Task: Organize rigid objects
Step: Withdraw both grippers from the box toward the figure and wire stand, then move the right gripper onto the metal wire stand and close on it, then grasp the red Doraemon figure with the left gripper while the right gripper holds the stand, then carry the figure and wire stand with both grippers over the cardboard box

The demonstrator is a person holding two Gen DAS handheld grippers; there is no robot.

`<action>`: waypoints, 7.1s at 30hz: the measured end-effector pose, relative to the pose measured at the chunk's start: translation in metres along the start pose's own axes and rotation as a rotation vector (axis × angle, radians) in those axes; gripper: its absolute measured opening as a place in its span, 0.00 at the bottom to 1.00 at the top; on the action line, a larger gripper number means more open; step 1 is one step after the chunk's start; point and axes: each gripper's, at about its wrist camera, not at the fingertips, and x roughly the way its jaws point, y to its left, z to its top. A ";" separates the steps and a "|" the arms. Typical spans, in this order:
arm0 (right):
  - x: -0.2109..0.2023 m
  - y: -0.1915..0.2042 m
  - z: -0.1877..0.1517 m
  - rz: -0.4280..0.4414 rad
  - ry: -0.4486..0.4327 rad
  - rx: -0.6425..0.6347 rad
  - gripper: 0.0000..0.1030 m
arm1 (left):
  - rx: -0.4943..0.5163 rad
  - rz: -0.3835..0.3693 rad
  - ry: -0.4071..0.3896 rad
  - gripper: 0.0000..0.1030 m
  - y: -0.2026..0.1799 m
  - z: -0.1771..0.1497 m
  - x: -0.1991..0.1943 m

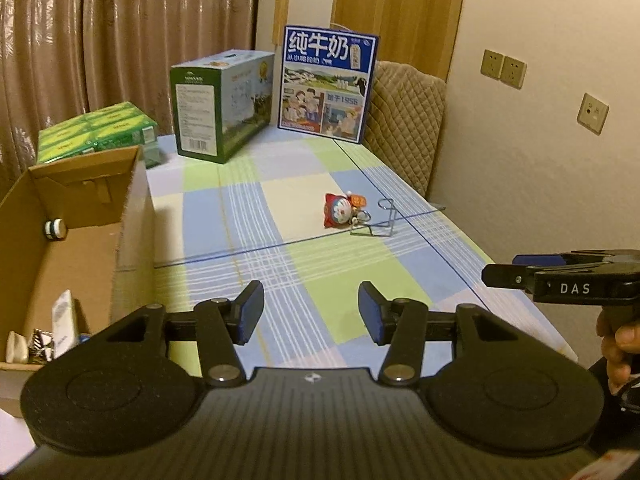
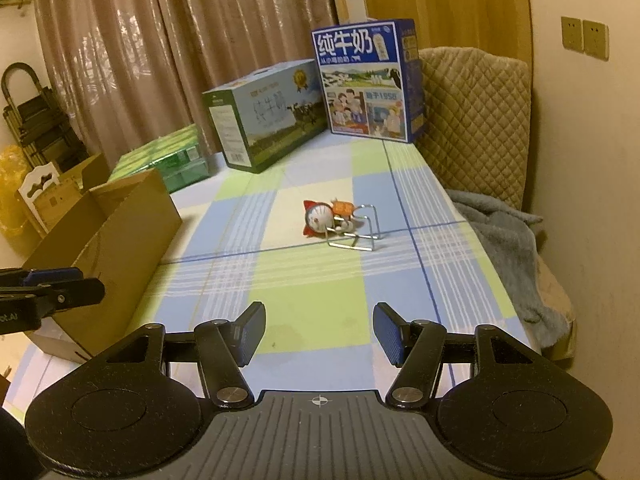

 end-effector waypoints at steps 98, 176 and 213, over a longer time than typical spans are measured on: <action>0.200 -0.061 0.028 -0.171 0.093 0.008 0.83 | -0.084 0.017 0.090 0.79 0.041 0.013 0.212; 0.184 -0.062 0.059 -0.042 0.028 0.067 0.63 | 0.123 0.021 0.100 0.37 -0.019 -0.032 0.178; 0.157 -0.034 0.046 -0.012 0.015 -0.001 0.63 | 0.075 -0.064 0.116 0.39 -0.008 -0.031 0.167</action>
